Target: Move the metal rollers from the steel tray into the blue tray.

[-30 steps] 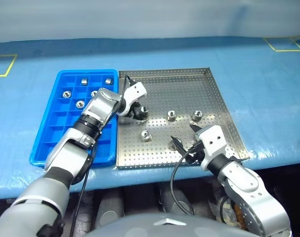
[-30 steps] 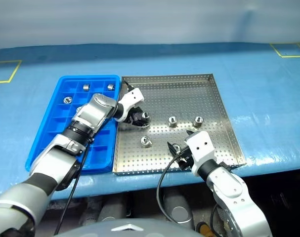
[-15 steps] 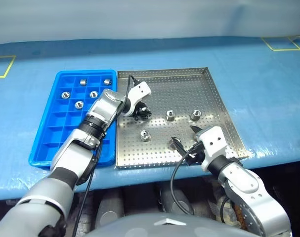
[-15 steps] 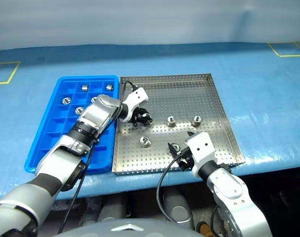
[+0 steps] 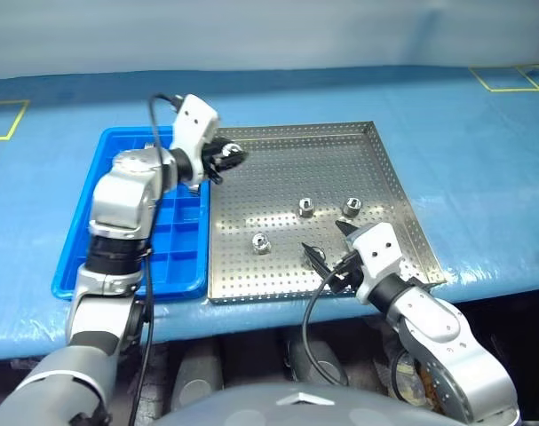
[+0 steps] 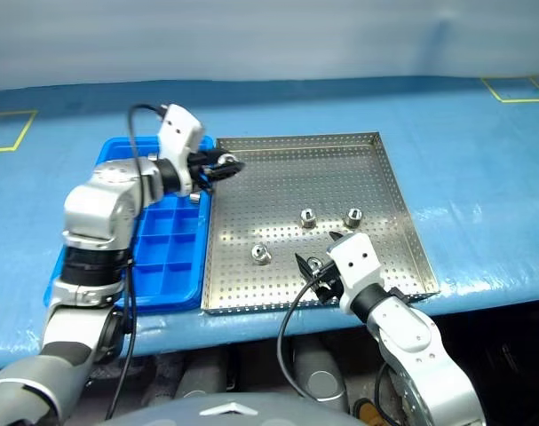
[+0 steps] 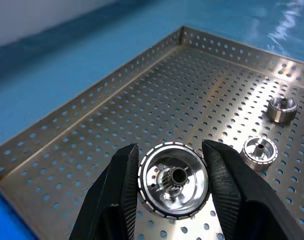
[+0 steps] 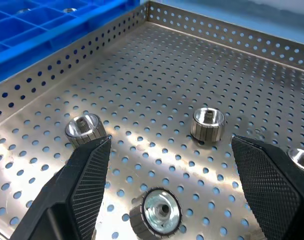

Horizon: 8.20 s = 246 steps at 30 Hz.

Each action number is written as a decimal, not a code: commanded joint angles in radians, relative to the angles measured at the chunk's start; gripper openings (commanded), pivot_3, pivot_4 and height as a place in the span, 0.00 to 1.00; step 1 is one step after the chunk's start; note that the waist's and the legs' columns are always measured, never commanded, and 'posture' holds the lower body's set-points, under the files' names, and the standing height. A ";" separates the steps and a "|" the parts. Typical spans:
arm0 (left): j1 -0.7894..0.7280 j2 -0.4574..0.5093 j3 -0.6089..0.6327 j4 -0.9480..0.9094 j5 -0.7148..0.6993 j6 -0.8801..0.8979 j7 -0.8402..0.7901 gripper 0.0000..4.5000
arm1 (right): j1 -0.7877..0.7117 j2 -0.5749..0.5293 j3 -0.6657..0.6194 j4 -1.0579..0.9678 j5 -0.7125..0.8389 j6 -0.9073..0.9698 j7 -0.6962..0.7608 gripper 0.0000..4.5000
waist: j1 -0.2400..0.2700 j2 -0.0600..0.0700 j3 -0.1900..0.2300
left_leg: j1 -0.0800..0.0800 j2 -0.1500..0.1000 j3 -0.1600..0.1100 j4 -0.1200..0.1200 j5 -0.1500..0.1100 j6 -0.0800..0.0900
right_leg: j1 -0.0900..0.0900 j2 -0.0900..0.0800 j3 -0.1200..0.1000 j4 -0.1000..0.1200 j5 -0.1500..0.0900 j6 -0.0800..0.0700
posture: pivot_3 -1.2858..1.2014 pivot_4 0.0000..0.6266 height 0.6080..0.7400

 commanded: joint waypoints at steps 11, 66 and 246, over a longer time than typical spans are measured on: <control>0.386 0.109 0.307 -0.467 -0.009 0.236 0.259 0.39 | -0.358 0.079 0.183 0.207 0.033 -0.043 0.133 0.90 | 0.121 -0.004 0.002 | -0.002 -0.001 -0.003 0.000 0.000 -0.001 | 0.000 -0.002 -0.005 -0.001 0.001 -0.001 | 0.59 0.24 1.00; 0.056 0.078 -0.351 -0.014 -0.146 -0.127 -0.137 0.99 | 0.052 -0.076 -0.025 -0.073 0.046 0.003 0.097 0.90 | 0.059 -0.004 0.002 | -0.001 0.000 -0.005 -0.001 0.002 -0.004 | 0.001 -0.001 -0.007 -0.002 0.001 -0.003 | 0.45 0.24 1.00; -0.284 -0.295 -0.465 0.859 0.243 -0.600 -0.233 0.51 | 0.095 0.003 -0.025 -0.092 0.019 -0.019 -0.037 0.90 | -0.061 -0.008 0.005 | -0.002 -0.001 -0.004 -0.004 0.003 -0.004 | -0.001 0.000 -0.004 -0.003 0.001 -0.002 | 0.42 0.24 1.00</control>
